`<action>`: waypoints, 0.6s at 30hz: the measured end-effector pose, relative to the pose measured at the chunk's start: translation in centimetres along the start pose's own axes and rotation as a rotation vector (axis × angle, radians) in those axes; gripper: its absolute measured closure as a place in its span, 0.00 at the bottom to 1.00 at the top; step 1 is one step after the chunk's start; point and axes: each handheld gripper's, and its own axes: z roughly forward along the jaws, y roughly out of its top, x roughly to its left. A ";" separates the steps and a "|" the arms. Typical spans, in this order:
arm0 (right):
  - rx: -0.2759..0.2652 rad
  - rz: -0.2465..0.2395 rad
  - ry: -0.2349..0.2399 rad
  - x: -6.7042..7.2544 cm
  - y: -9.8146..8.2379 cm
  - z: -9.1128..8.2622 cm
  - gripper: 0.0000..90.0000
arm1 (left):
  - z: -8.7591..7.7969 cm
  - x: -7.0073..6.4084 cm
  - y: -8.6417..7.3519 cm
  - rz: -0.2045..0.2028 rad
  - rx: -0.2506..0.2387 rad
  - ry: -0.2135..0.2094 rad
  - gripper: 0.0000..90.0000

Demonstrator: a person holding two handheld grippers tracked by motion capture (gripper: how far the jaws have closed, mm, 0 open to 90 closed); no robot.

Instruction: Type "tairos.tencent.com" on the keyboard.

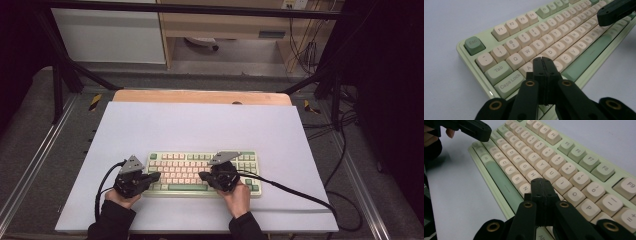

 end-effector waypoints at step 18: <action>0.021 0.001 0.013 0.1 -0.6 1.0 1.00 | 0.0 0.0 0.0 0.001 0.000 0.000 1.00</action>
